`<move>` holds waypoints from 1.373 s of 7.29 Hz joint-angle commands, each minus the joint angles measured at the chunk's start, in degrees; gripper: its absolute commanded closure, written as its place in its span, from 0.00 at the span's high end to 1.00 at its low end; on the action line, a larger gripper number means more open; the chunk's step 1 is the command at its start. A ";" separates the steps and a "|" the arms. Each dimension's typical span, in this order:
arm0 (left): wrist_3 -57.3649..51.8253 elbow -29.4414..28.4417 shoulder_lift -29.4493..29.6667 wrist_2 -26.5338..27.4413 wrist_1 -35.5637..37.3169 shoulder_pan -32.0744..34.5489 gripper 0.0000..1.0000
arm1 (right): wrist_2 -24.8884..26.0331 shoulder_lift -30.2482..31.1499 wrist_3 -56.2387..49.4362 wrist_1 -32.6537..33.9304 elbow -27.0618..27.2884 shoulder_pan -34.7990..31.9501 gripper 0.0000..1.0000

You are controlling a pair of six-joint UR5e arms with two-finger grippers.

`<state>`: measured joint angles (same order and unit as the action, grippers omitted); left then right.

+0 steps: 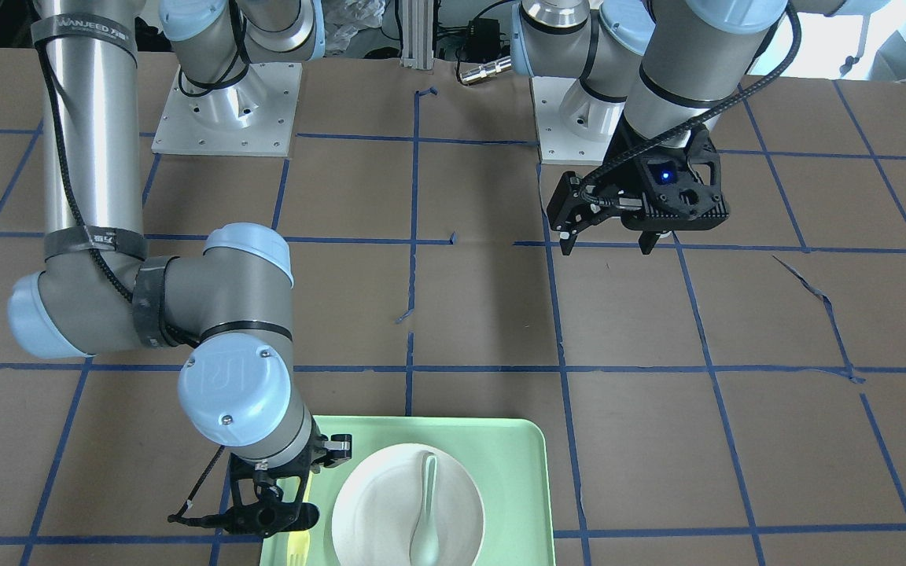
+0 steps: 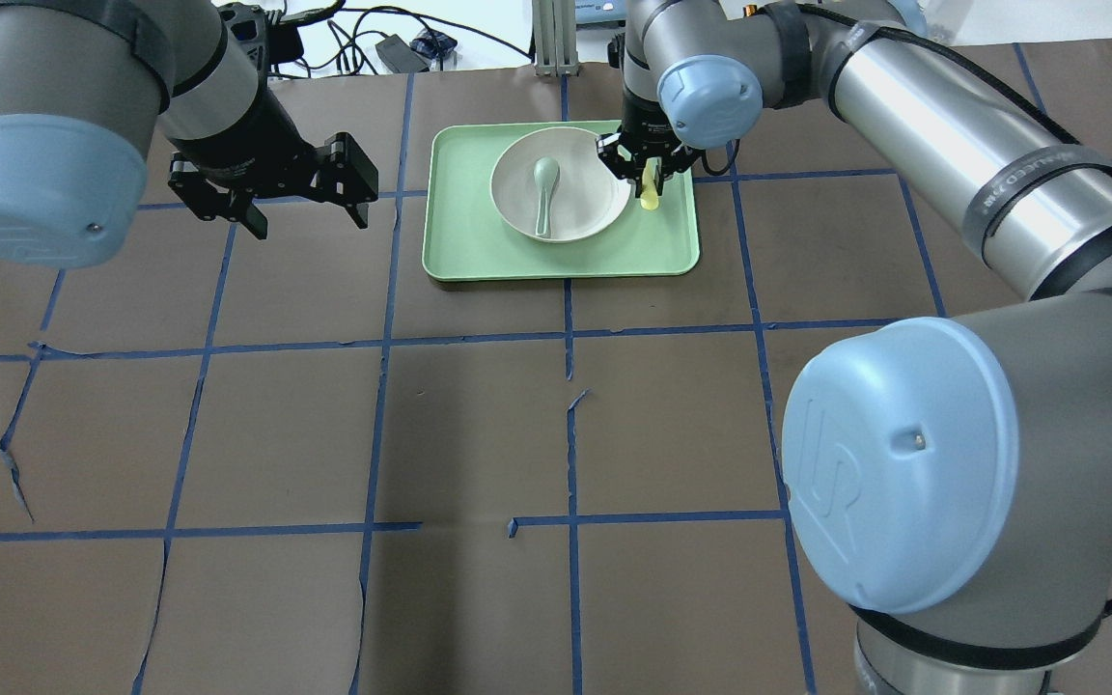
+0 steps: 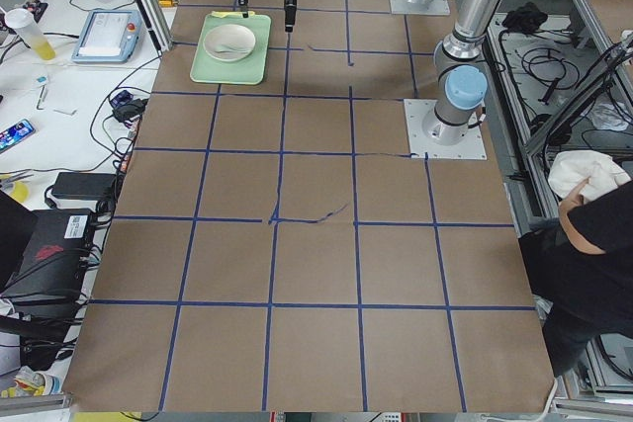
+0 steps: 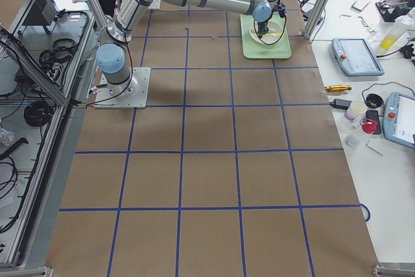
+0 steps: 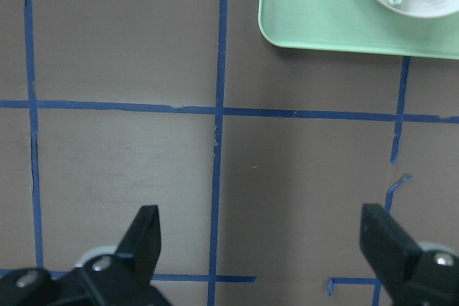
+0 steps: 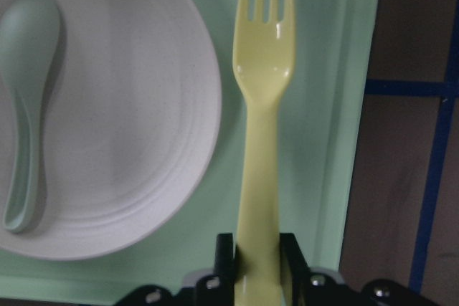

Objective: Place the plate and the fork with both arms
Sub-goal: 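Lift the fork out and set it on the tray beside the plate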

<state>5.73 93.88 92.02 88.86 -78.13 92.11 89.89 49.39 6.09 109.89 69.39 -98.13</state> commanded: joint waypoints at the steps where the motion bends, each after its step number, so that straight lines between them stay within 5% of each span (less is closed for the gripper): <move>1: -0.02 0.08 0.00 0.00 0.00 0.00 1.00 | -0.24 -2.36 -1.07 6.00 2.23 0.93 0.06; 5: -0.02 0.08 -0.08 0.00 0.00 0.00 1.00 | -0.76 -3.25 -1.78 8.68 3.56 0.93 0.14; 6: -0.02 0.08 -0.08 0.00 0.00 0.00 1.00 | -0.59 -2.99 -1.17 8.68 3.65 0.93 0.99; 8: -0.02 0.08 -0.08 0.00 -0.09 0.00 1.00 | -0.50 -0.80 -1.60 8.59 4.70 0.93 1.00; 10: -0.02 -0.01 -0.17 0.00 -0.09 0.00 1.00 | -0.06 12.14 -2.04 2.05 8.38 1.36 1.00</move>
<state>5.71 93.94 91.87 88.86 -78.21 92.09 89.63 53.39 4.37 116.60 75.48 -97.05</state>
